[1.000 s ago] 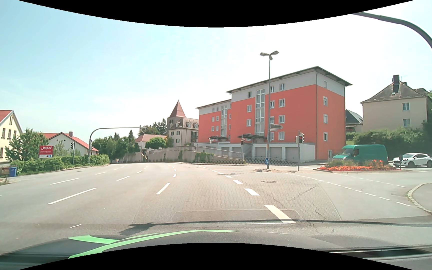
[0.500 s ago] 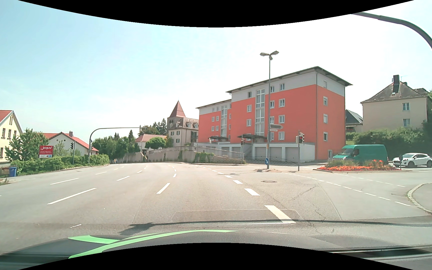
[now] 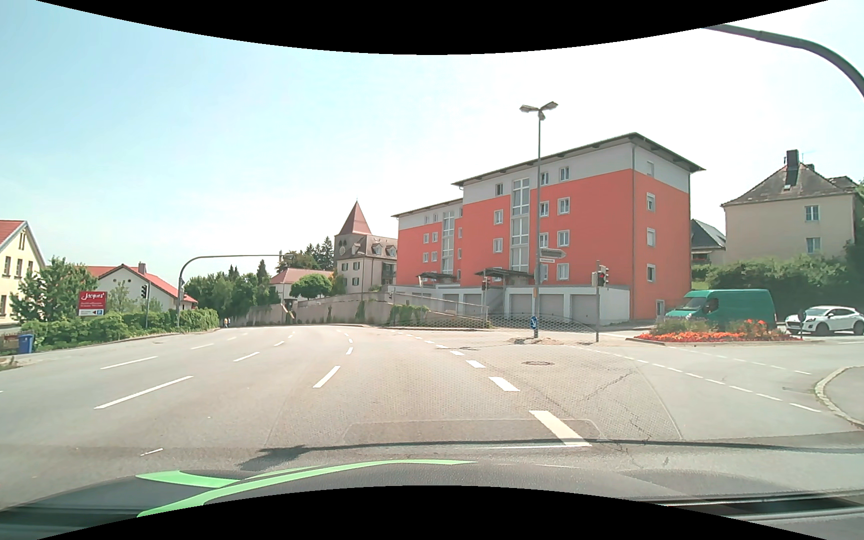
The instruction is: Follow the waypoints while adhering to traffic rules and regulations
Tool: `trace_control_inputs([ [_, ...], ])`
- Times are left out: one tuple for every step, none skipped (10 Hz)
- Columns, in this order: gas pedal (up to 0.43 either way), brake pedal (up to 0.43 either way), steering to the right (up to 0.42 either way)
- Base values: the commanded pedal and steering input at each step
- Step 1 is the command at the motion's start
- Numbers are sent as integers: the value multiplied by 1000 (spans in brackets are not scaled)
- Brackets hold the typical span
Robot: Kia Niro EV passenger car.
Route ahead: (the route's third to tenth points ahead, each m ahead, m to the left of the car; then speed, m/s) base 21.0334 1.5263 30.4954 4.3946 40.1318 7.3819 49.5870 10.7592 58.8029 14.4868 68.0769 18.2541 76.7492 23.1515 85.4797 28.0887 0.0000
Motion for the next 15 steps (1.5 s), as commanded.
trace_control_inputs([
  [0,262,3],
  [0,262,3],
  [0,262,3],
  [0,262,3],
  [0,262,3],
  [0,262,3],
  [0,262,3],
  [0,262,3],
  [0,262,3],
  [0,262,3],
  [0,262,3],
  [0,262,3],
  [0,262,3],
  [0,262,3],
  [0,262,3],
])
